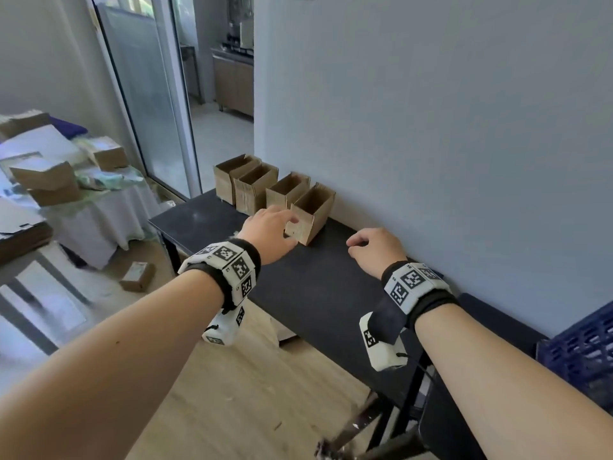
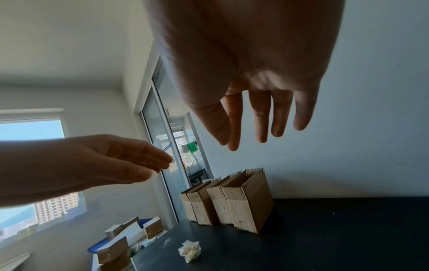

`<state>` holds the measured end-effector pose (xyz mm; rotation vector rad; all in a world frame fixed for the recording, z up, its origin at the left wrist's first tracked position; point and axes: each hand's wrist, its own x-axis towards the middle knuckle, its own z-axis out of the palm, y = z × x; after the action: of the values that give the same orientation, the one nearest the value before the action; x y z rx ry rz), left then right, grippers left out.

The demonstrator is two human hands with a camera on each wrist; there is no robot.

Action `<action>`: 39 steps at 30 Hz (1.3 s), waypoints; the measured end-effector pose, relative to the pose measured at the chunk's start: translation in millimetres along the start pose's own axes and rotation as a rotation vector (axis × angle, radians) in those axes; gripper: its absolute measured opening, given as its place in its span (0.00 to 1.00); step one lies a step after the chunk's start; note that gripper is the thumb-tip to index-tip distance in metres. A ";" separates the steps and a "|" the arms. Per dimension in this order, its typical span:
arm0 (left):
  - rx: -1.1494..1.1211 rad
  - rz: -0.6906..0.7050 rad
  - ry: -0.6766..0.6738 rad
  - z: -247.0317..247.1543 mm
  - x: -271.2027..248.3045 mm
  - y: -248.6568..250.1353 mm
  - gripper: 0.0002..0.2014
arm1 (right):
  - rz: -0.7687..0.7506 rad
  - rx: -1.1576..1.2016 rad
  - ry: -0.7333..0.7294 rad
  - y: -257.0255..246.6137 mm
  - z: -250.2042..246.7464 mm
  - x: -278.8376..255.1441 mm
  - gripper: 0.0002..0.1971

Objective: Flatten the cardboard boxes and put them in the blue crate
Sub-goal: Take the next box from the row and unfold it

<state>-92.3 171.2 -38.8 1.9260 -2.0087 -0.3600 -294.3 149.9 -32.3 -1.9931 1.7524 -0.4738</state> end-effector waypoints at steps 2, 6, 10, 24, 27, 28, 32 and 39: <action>-0.029 0.000 -0.013 5.6 16.1 -11.3 0.22 | 0.027 0.001 0.007 2.3 8.7 15.6 0.11; -0.010 0.022 -0.067 16.5 60.4 -30.3 0.24 | 0.069 0.013 0.017 9.1 25.3 57.6 0.11; 0.020 0.051 -0.100 19.1 113.9 -48.5 0.25 | 0.087 0.046 -0.001 11.0 44.8 108.2 0.11; 0.049 0.234 -0.318 62.9 239.7 -60.6 0.25 | 0.268 0.078 -0.103 35.3 71.3 203.3 0.10; 0.077 0.259 -0.405 69.3 257.0 -53.9 0.17 | 0.308 0.085 -0.094 43.4 64.2 209.4 0.10; 0.080 0.266 -0.430 71.5 261.5 -51.2 0.14 | 0.319 0.087 -0.091 46.2 62.1 210.4 0.10; 0.071 0.315 -0.492 77.5 277.1 -39.0 0.07 | 0.369 0.105 -0.094 55.6 55.1 212.9 0.10; 0.035 0.397 -0.516 88.5 283.2 -25.0 0.02 | 0.422 0.125 -0.101 68.8 54.3 210.2 0.10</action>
<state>-113.5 -116.9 -111.3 1.4970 -2.6678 -0.7791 -294.4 -59.4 -121.9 -1.4792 1.9556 -0.3246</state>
